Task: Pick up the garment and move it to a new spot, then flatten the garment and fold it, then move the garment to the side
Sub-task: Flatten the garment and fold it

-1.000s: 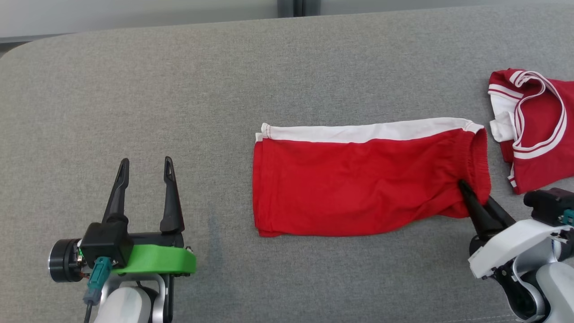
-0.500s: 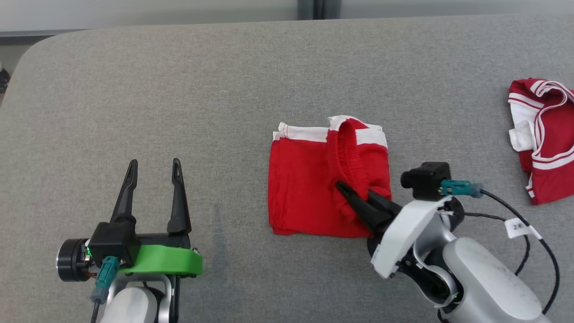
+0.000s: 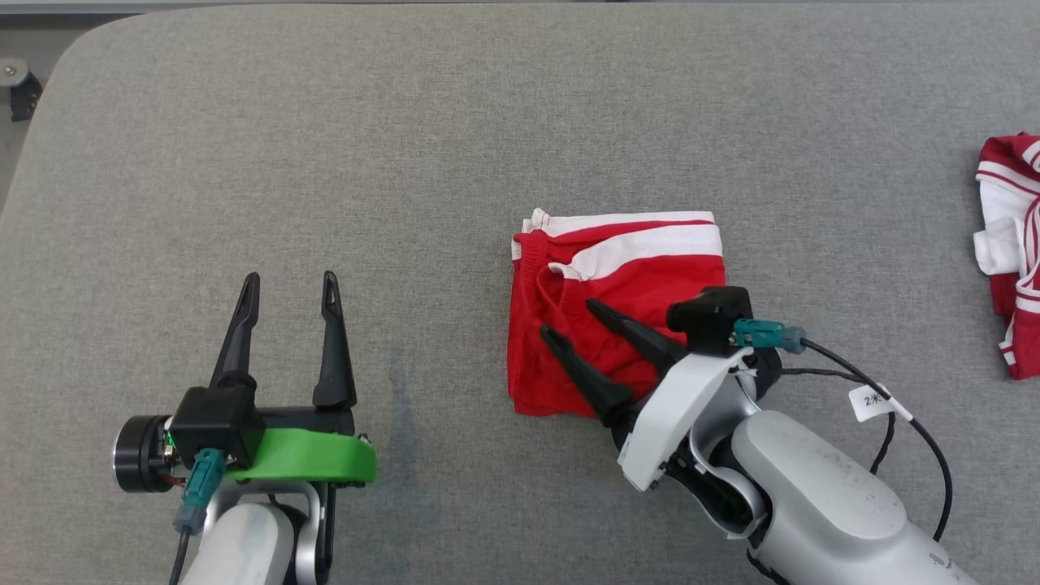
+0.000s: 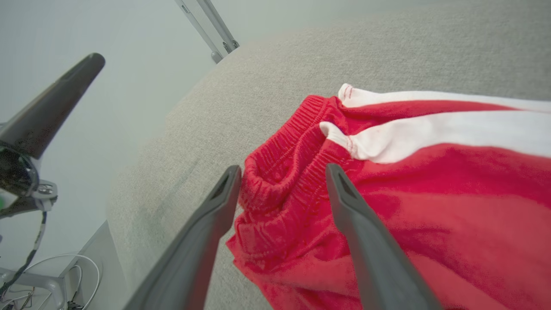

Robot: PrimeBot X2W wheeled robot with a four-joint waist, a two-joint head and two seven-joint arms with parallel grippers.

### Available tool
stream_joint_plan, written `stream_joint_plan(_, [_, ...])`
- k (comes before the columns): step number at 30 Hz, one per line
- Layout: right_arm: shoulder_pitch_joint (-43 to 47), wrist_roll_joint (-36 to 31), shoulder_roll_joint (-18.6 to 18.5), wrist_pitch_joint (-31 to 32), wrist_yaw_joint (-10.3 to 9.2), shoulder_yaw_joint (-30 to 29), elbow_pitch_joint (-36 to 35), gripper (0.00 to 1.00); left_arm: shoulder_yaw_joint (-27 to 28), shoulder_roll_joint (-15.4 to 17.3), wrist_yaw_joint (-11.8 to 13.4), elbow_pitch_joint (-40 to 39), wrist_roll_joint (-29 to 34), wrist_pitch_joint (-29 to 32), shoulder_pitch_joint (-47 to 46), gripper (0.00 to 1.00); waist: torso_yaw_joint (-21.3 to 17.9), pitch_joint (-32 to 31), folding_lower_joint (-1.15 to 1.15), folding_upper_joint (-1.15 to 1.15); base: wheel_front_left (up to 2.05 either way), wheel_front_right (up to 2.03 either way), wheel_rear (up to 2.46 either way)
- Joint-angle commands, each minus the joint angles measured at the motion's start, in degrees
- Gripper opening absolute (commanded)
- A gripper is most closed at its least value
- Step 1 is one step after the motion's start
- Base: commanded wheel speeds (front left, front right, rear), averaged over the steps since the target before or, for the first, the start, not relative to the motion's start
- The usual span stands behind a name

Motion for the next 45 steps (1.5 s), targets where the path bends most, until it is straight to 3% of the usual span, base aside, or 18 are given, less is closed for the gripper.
stream_joint_plan(1, [-1.1, -0.7, -0.5, -2.2, -0.02, 1.2, 0.2, 1.0, 0.1, -0.1, 0.1, 0.3, -0.2, -0.4, -0.8, 1.0, -0.1, 0.1, 0.0, 0.0, 0.0, 0.0, 0.0])
stream_joint_plan(5, [-2.0, -1.7, -1.8, -9.6, -0.02, 3.2, -0.4, 1.0, 0.3, -0.1, 0.2, 0.5, -0.2, -0.5, -0.8, 1.0, -0.5, -0.1, 0.0, 0.0, 0.0, 0.0, 0.0])
stream_joint_plan(9, [-1.1, -4.3, -3.5, -13.4, -0.02, -0.3, -1.8, 1.0, 0.7, 0.3, 0.4, 0.6, -0.4, -0.5, -0.1, 1.0, -1.5, -0.9, 0.0, 0.0, 0.0, 0.0, 0.0])
stream_joint_plan(18, [11.5, -10.3, -5.9, -14.0, -0.02, -22.1, -10.9, 1.0, 1.7, 1.8, 1.5, 0.3, -0.8, 0.3, 3.0, 1.0, -5.6, -4.3, 0.0, 0.0, 0.0, 0.0, 0.0])
stream_joint_plan(24, [20.2, -14.0, -6.2, -14.0, -0.02, -31.2, -15.1, 1.0, 2.1, 2.9, 1.8, 0.1, -1.4, 1.1, 5.0, 1.0, -7.9, -6.5, 0.0, 0.0, 0.0, 0.0, 0.0])
stream_joint_plan(45, [36.0, -21.1, -0.8, -4.2, -0.02, -38.5, -26.4, 1.0, 1.5, 4.4, 2.7, 2.0, -3.9, 2.6, 15.1, 1.0, -9.6, -17.0, 0.0, 0.0, 0.0, 0.0, 0.0])
